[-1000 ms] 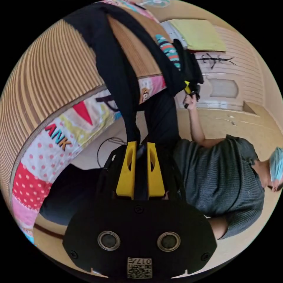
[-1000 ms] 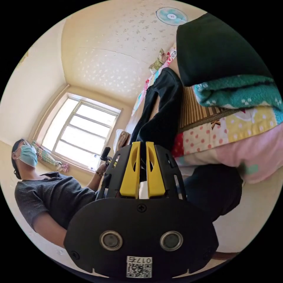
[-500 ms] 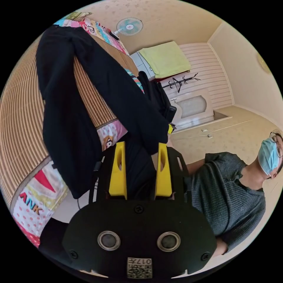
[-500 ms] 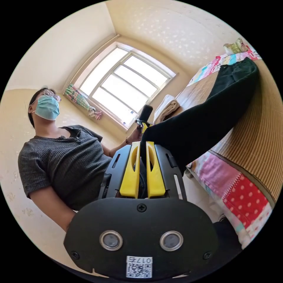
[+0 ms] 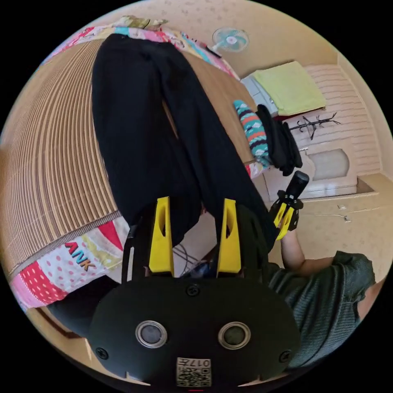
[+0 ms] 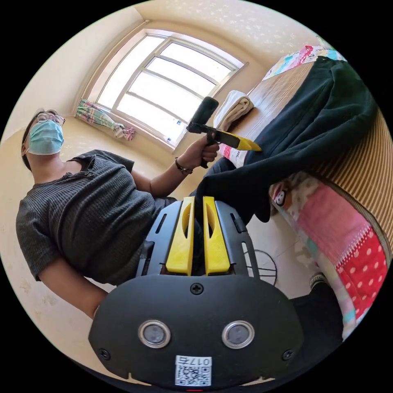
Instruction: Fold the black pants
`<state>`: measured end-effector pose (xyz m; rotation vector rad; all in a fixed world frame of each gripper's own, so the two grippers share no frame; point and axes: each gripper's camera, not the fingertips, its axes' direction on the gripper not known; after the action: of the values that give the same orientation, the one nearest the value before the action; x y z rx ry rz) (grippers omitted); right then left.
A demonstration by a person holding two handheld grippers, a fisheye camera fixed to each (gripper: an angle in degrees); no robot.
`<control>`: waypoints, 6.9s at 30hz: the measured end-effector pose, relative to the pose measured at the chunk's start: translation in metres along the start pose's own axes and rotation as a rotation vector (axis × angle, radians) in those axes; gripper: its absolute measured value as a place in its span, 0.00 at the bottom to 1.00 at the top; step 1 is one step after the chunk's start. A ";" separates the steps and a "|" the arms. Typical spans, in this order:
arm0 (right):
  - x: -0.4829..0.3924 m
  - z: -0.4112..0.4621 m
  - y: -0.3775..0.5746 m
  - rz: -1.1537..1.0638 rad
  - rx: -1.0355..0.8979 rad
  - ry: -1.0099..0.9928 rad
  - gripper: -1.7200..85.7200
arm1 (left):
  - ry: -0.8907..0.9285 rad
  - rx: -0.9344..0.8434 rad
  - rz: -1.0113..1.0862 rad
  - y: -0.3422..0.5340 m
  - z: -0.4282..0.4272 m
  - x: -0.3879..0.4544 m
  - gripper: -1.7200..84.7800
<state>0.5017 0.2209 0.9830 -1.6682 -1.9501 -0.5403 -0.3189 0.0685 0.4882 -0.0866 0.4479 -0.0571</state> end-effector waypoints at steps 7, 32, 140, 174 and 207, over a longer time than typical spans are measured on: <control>0.007 0.015 0.008 0.014 -0.024 -0.005 0.04 | 0.206 0.208 0.079 0.029 -0.016 0.030 0.20; 0.144 -0.008 -0.077 0.204 0.008 0.161 0.11 | 0.163 0.010 0.115 -0.030 0.003 0.040 0.07; 0.217 0.169 -0.077 0.279 -0.173 0.090 0.04 | 0.171 0.600 0.042 0.111 -0.181 0.097 0.05; 0.176 -0.134 -0.149 0.253 0.572 0.002 0.20 | 0.497 0.331 -0.039 0.076 -0.096 0.066 0.09; 0.063 -0.081 -0.169 -0.105 0.196 -0.535 0.10 | 0.118 0.247 0.277 -0.092 -0.151 0.190 0.07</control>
<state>0.3384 0.1938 1.0907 -1.7085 -2.3794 0.0808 -0.2168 -0.0476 0.2796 0.2233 0.5635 0.1557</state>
